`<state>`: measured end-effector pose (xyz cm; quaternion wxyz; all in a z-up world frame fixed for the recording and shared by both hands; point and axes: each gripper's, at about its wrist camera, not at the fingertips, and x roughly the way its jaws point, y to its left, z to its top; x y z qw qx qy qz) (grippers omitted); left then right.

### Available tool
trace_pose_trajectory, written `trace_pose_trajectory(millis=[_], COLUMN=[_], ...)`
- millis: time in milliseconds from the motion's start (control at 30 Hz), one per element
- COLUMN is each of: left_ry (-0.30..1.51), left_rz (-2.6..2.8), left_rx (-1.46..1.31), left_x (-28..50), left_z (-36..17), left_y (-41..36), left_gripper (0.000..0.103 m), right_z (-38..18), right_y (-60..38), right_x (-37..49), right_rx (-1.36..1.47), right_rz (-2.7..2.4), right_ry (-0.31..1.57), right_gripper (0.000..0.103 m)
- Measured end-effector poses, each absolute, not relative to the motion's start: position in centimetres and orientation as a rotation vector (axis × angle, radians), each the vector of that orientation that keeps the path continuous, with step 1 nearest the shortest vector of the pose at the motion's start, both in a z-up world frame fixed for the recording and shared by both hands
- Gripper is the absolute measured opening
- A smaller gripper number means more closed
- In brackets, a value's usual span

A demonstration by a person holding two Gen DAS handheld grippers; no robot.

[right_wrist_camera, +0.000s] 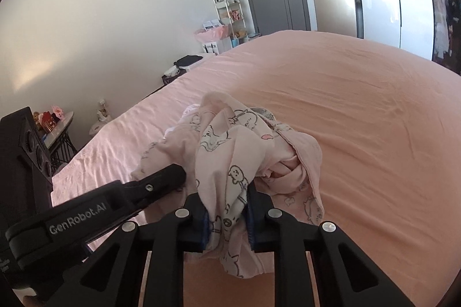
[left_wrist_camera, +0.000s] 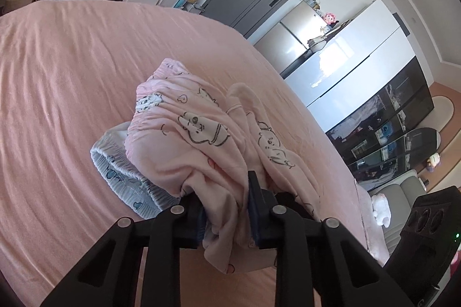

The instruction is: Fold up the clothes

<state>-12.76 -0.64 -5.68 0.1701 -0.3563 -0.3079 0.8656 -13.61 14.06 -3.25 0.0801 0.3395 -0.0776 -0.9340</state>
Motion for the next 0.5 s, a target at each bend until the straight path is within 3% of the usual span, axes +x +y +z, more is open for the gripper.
trace_pose_trajectory(millis=[200, 367, 500], left_ry=[-0.807, -0.738, -0.764], left_rz=[2.435, 2.422, 2.369], left_rx=[-0.963, -0.945, -0.918], left_x=[-11.8, -11.2, -10.6], left_z=[-3.4, -2.0, -1.2], left_y=[0.7, 1.8, 2.1], left_gripper=[0.019, 0.013, 0.013], right_z=[-1.4, 0.0, 1.4], right_y=[14.3, 14.6, 16.0], right_x=[-11.6, -9.7, -8.1], right_rx=[0.974, 0.943, 0.901], right_rz=[-2.799, -2.845, -2.875], right_ry=[-0.207, -0.134, -0.193], right_gripper=[0.016, 0.016, 0.016])
